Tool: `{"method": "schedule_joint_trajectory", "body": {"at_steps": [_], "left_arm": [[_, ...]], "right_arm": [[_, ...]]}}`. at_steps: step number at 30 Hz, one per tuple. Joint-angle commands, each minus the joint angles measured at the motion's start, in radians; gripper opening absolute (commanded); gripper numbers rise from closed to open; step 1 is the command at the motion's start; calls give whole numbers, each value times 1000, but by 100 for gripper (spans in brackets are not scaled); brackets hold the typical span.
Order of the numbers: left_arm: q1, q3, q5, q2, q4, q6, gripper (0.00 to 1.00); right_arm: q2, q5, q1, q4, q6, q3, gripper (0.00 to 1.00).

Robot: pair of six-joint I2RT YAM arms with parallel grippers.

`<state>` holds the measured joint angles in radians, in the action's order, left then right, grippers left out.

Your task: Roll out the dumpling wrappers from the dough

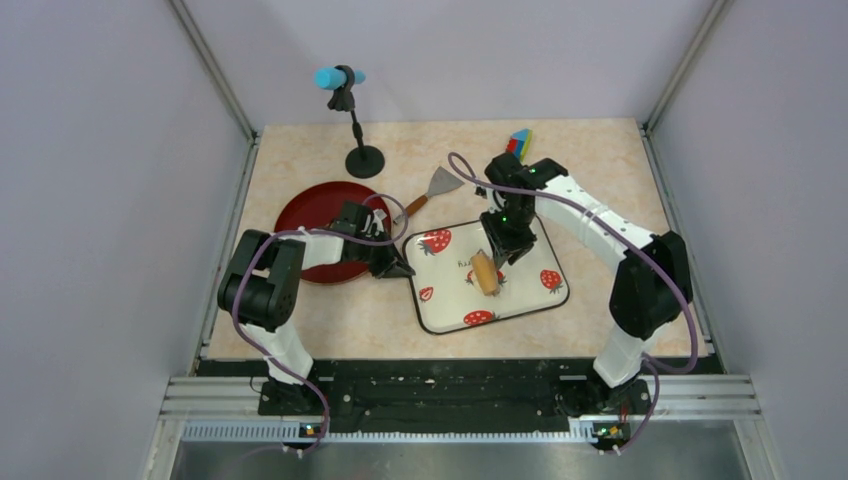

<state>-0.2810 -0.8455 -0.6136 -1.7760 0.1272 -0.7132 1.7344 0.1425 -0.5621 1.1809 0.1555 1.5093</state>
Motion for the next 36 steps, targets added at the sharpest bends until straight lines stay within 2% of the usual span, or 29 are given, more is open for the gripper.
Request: {"method": "schedule_joint_trajectory", "body": {"at_steps": [1, 10, 36], "left_arm": [[6, 65, 172, -36, 137, 47, 0], [7, 68, 171, -35, 134, 46, 0], [6, 66, 170, -36, 137, 54, 0]], "right_arm": [[7, 74, -37, -60, -7, -59, 0], [14, 116, -35, -123, -10, -158, 0], [146, 196, -25, -134, -43, -177, 0]]}}
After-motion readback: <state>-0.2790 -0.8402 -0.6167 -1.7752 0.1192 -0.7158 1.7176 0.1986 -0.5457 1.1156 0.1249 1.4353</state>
